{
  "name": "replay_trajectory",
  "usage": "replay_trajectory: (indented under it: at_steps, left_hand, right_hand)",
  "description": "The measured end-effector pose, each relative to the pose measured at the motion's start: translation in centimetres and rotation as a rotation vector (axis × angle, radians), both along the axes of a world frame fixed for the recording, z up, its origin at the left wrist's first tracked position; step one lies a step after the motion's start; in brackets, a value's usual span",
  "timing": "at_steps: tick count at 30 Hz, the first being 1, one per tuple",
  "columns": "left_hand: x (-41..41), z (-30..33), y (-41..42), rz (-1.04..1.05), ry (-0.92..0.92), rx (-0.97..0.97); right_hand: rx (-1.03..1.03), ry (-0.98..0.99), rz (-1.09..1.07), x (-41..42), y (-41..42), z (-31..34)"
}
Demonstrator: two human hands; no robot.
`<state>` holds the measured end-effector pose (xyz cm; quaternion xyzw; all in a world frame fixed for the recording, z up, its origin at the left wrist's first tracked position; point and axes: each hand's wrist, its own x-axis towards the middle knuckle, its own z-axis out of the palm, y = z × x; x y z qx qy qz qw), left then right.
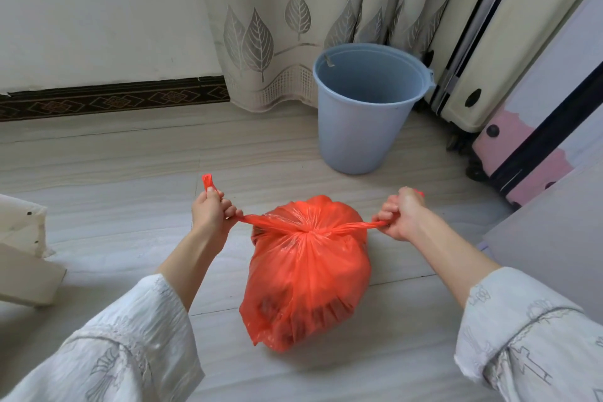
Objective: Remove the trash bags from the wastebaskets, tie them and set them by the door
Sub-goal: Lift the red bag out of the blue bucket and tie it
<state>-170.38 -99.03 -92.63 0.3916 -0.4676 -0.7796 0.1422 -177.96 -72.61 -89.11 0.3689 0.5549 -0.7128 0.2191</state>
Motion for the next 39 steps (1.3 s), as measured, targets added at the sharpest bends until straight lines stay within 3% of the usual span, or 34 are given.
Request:
replay_trajectory:
  at_steps: [4,8,11,13,15,18,20,22,24,29,35,39]
  left_hand:
    - [-0.1,0.3,0.3,0.061,-0.032,0.007]
    - [-0.4,0.6,1.0,-0.054,-0.053,-0.013]
    - [0.2,0.5,2.2,-0.147,-0.096,0.035]
    - [0.6,0.1,2.9,-0.186,-0.16,-0.034]
    - [0.9,-0.1,3.6,-0.236,-0.235,-0.139]
    - [1.7,-0.6,4.9,-0.334,-0.269,-0.204]
    - [2.2,-1.3,5.6,-0.36,-0.258,-0.332]
    - [2.2,-1.1,6.3,-0.358,-0.183,-0.414]
    - [1.9,0.0,7.2,-0.379,-0.043,-0.403]
    - [0.8,2.2,8.4,-0.45,0.196,-0.238]
    - [-0.1,6.3,11.7,-0.581,0.346,-0.081]
    - [0.5,7.2,12.6,-0.688,0.358,-0.13]
  right_hand:
    - [0.044,-0.003,0.033,-0.2,-0.4,-0.6]
    - [-0.044,-0.013,0.196,0.5,-0.4,-1.0]
    - [-0.051,0.038,0.187,1.6,-0.7,-1.3]
    - [-0.026,0.065,0.19,3.0,-1.2,-2.5]
    - [0.166,0.088,0.332,4.8,-2.1,-3.7]
    - [0.792,0.257,0.728,6.2,-3.2,-5.4]
    - [0.964,0.4,0.765,6.1,-3.7,-5.0]
    - [0.899,0.555,0.705,5.3,-4.1,-4.6]
    - [0.688,0.613,0.614,4.5,-4.9,-4.2]
    - [0.196,0.412,0.302,1.7,-6.2,-3.6]
    - [-0.114,0.319,-0.104,-2.9,-4.1,0.1]
    - [-0.151,0.275,-0.198,-3.9,-2.2,-0.1]
